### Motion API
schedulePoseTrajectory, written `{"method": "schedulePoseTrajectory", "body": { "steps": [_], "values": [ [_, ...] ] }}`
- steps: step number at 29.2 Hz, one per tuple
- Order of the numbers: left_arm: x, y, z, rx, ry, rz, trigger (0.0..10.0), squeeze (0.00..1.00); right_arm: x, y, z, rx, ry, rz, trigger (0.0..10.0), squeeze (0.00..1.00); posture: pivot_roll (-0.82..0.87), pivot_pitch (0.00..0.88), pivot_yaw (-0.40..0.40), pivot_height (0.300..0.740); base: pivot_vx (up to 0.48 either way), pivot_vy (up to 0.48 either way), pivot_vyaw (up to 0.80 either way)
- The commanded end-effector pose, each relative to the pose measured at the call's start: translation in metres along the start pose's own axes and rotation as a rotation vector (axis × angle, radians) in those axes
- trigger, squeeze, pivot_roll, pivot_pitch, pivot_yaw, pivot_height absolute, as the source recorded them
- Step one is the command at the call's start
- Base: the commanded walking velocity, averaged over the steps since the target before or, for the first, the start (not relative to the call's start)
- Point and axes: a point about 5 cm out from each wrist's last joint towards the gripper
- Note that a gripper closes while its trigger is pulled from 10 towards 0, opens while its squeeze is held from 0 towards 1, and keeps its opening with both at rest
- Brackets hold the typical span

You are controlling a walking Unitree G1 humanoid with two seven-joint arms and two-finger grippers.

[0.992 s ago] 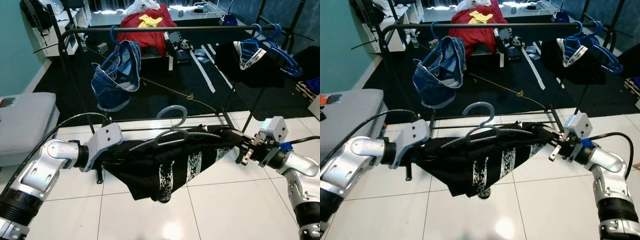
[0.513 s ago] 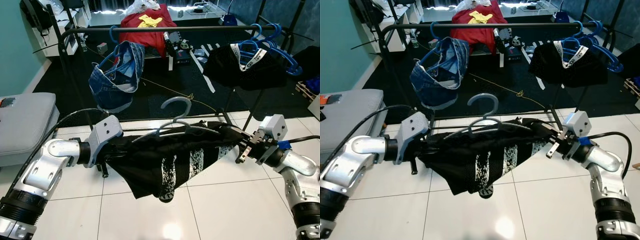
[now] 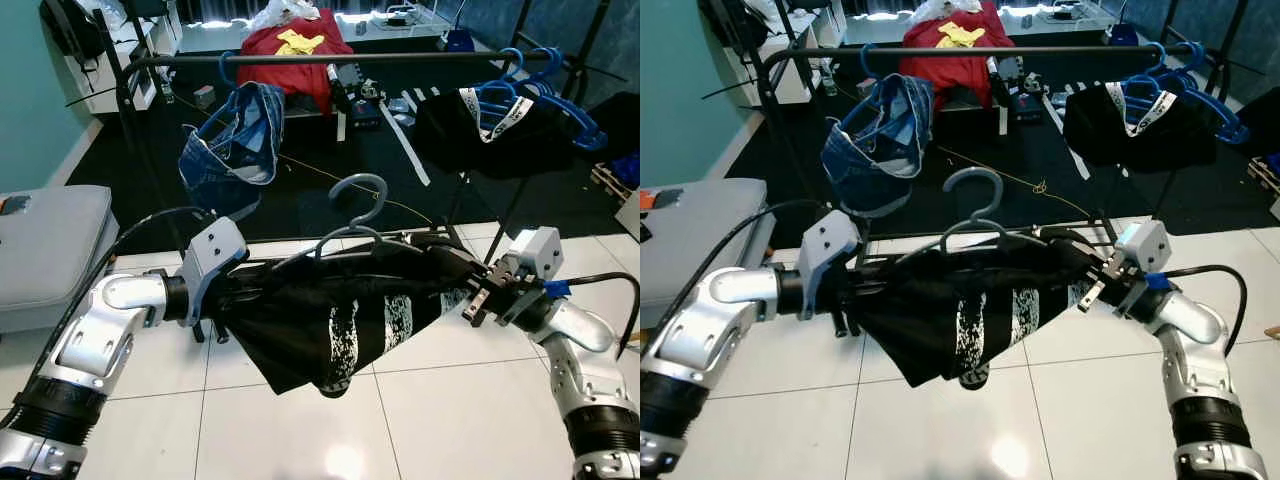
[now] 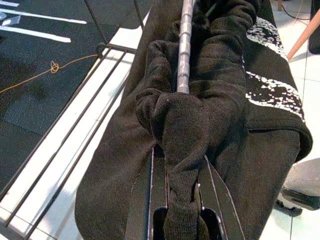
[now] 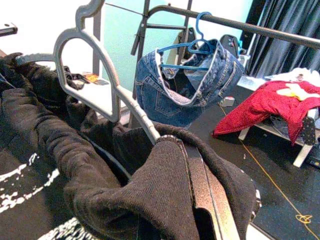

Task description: Hang hanger

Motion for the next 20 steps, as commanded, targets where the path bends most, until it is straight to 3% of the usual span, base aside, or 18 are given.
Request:
{"method": "schedulePoseTrajectory", "body": {
  "steps": [1, 2, 5, 6, 14, 15, 20],
  "values": [
    [0.026, 0.021, 0.023, -0.121, 0.125, 0.062, 0.0, 0.0, 0.002, -0.033, 0.03, 0.191, 0.052, 0.013, 5.9, 0.0, 0.05, 0.085, 0.05, 0.74, 0.0, 0.0, 0.0],
    [0.027, 0.02, 0.022, -0.117, 0.129, 0.064, 0.0, 0.0, 0.002, -0.033, 0.03, 0.19, 0.052, 0.015, 8.5, 0.03, 0.05, 0.085, 0.05, 0.74, 0.0, 0.0, 0.0],
    [0.027, 0.019, 0.022, -0.113, 0.132, 0.066, 0.0, 0.0, 0.002, -0.032, 0.03, 0.189, 0.052, 0.016, 8.5, 0.03, 0.05, 0.087, 0.051, 0.74, 0.0, 0.0, 0.0],
    [0.028, 0.018, 0.021, -0.107, 0.143, 0.065, 0.0, 0.0, 0.002, -0.031, 0.029, 0.181, 0.052, 0.018, 10.0, 1.0, 0.05, 0.088, 0.052, 0.74, 0.0, 0.0, 0.0],
    [0.03, 0.015, 0.017, -0.094, 0.176, 0.061, 0.0, 0.0, 0.004, -0.023, 0.023, 0.14, 0.059, 0.023, 10.0, 1.0, 0.05, 0.097, 0.053, 0.74, 0.0, 0.0, 0.0],
    [0.03, 0.013, 0.015, -0.087, 0.186, 0.059, 0.0, 0.0, 0.007, -0.018, 0.02, 0.111, 0.072, 0.025, 10.0, 0.0, 0.05, 0.1, 0.053, 0.74, 0.0, 0.0, 0.0],
    [0.03, 0.009, 0.011, -0.065, 0.195, 0.056, 0.0, 0.0, 0.016, 0.006, 0.005, -0.018, 0.098, 0.023, 10.0, 0.0, 0.05, 0.102, 0.053, 0.74, 0.0, 0.0, 0.0]
  ]
}}
Point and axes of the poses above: a point about 5 cm out from each wrist's last joint towards the gripper, its own z axis pointing out of the wrist towards the gripper, its own x axis along the axis of the wrist's last joint, y = z × x, and after that the axes turned 7 degrees about -z, right-handed
